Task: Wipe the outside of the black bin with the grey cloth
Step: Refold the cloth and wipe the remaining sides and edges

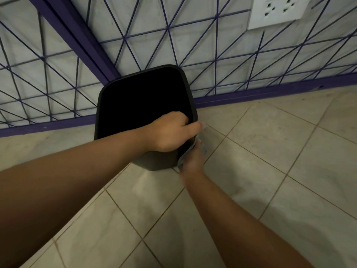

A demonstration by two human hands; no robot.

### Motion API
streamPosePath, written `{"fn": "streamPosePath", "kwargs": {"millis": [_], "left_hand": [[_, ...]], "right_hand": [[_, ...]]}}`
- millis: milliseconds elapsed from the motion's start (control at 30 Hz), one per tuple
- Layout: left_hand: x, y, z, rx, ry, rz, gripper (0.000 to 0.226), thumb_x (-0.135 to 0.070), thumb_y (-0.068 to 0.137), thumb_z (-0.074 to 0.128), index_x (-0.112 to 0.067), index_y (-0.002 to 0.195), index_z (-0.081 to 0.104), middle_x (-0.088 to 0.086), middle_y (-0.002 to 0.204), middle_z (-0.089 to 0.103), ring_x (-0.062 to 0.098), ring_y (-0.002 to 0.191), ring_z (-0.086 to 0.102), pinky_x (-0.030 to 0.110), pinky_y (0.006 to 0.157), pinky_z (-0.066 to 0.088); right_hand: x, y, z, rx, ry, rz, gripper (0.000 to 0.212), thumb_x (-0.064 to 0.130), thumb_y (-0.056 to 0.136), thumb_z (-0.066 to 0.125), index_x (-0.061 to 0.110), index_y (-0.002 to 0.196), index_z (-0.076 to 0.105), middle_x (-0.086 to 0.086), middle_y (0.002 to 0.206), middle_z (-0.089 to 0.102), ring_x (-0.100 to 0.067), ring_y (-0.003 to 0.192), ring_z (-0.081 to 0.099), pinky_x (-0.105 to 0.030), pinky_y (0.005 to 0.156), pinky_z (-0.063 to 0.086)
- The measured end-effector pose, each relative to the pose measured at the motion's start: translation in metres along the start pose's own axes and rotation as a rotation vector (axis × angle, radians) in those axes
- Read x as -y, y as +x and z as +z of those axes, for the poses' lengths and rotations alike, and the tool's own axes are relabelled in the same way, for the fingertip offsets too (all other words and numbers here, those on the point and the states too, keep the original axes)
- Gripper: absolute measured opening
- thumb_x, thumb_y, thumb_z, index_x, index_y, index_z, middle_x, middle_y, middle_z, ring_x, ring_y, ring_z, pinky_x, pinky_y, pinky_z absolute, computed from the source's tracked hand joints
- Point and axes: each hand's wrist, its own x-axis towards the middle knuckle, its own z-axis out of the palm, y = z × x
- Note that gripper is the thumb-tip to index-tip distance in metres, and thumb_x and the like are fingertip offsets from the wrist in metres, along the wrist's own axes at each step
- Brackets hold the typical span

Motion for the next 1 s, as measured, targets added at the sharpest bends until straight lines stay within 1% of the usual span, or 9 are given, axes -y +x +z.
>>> {"fn": "streamPosePath", "kwargs": {"millis": [133, 267, 433, 567, 733, 800, 900, 933, 1000], "left_hand": [[0.0, 0.0, 0.0, 0.001, -0.014, 0.018, 0.066, -0.048, 0.1, 0.047, 0.009, 0.07, 0.061, 0.025, 0.066, 0.06, 0.034, 0.065, 0.061, 0.047, 0.066, 0.048], [0.0, 0.0, 0.0, -0.006, -0.016, 0.028, 0.069, -0.05, 0.099, 0.046, 0.011, 0.069, 0.057, 0.013, 0.059, 0.05, 0.037, 0.064, 0.058, 0.047, 0.067, 0.045], [0.002, 0.0, 0.001, 0.004, -0.025, 0.052, 0.07, -0.052, 0.1, 0.043, 0.007, 0.065, 0.055, 0.014, 0.057, 0.05, 0.041, 0.063, 0.057, 0.051, 0.063, 0.047], [-0.001, -0.002, 0.001, -0.006, -0.029, 0.051, 0.07, -0.05, 0.101, 0.042, 0.007, 0.062, 0.053, 0.013, 0.057, 0.045, 0.046, 0.064, 0.053, 0.047, 0.061, 0.041], [-0.001, -0.002, 0.0, -0.005, -0.04, 0.043, 0.07, -0.049, 0.101, 0.044, 0.01, 0.064, 0.055, 0.014, 0.057, 0.048, 0.044, 0.065, 0.054, 0.042, 0.058, 0.04], [-0.001, -0.002, 0.001, -0.003, -0.038, 0.036, 0.071, -0.05, 0.101, 0.043, 0.009, 0.064, 0.055, 0.014, 0.057, 0.048, 0.044, 0.065, 0.055, 0.042, 0.058, 0.04], [-0.002, -0.003, 0.001, -0.007, -0.035, 0.034, 0.07, -0.05, 0.101, 0.043, 0.009, 0.064, 0.055, 0.013, 0.057, 0.047, 0.044, 0.064, 0.054, 0.044, 0.061, 0.042], [-0.002, -0.003, 0.001, -0.007, -0.039, 0.031, 0.07, -0.049, 0.101, 0.043, 0.008, 0.064, 0.056, 0.014, 0.057, 0.047, 0.043, 0.064, 0.055, 0.043, 0.06, 0.042], [-0.001, -0.002, 0.001, -0.015, -0.051, 0.029, 0.069, -0.048, 0.101, 0.044, 0.008, 0.065, 0.058, 0.021, 0.058, 0.05, 0.043, 0.065, 0.056, 0.041, 0.059, 0.041]], "right_hand": [[-0.007, -0.022, -0.003, 0.029, -0.115, -0.169, 0.052, 0.037, 0.113, 0.035, 0.016, 0.16, 0.04, -0.003, 0.158, 0.049, -0.018, 0.145, 0.048, -0.028, 0.112, 0.045], [0.004, -0.005, -0.006, 0.06, -0.096, -0.063, 0.046, 0.03, 0.114, 0.03, 0.012, 0.153, 0.046, -0.006, 0.131, 0.065, -0.016, 0.114, 0.062, -0.018, 0.077, 0.05], [-0.015, -0.027, -0.01, 0.112, -0.192, -0.249, 0.048, 0.036, 0.115, 0.03, 0.019, 0.159, 0.038, 0.002, 0.151, 0.051, -0.008, 0.132, 0.054, -0.016, 0.102, 0.048], [-0.006, -0.005, -0.014, 0.086, -0.162, -0.129, 0.049, 0.034, 0.115, 0.027, 0.015, 0.158, 0.04, -0.003, 0.145, 0.054, -0.009, 0.115, 0.056, -0.015, 0.084, 0.048], [-0.01, -0.026, -0.001, 0.047, -0.193, -0.243, 0.066, 0.054, 0.106, 0.037, 0.018, 0.162, 0.037, -0.005, 0.164, 0.042, -0.02, 0.151, 0.042, -0.044, 0.126, 0.036], [-0.011, -0.026, -0.01, 0.092, -0.181, -0.234, 0.052, 0.037, 0.115, 0.028, 0.014, 0.16, 0.039, -0.008, 0.158, 0.049, -0.021, 0.142, 0.051, -0.039, 0.119, 0.045], [-0.001, 0.0, -0.013, 0.056, -0.153, -0.119, 0.047, 0.031, 0.116, 0.027, 0.012, 0.156, 0.043, -0.009, 0.147, 0.055, -0.012, 0.112, 0.06, -0.021, 0.086, 0.051], [0.001, 0.0, -0.01, 0.046, -0.148, -0.108, 0.049, 0.032, 0.115, 0.03, 0.012, 0.158, 0.041, -0.008, 0.149, 0.053, -0.013, 0.115, 0.058, -0.02, 0.083, 0.049], [-0.002, -0.01, -0.004, 0.052, -0.208, -0.197, 0.058, 0.045, 0.11, 0.035, 0.014, 0.16, 0.039, -0.008, 0.159, 0.047, -0.018, 0.138, 0.051, -0.029, 0.105, 0.049]]}}
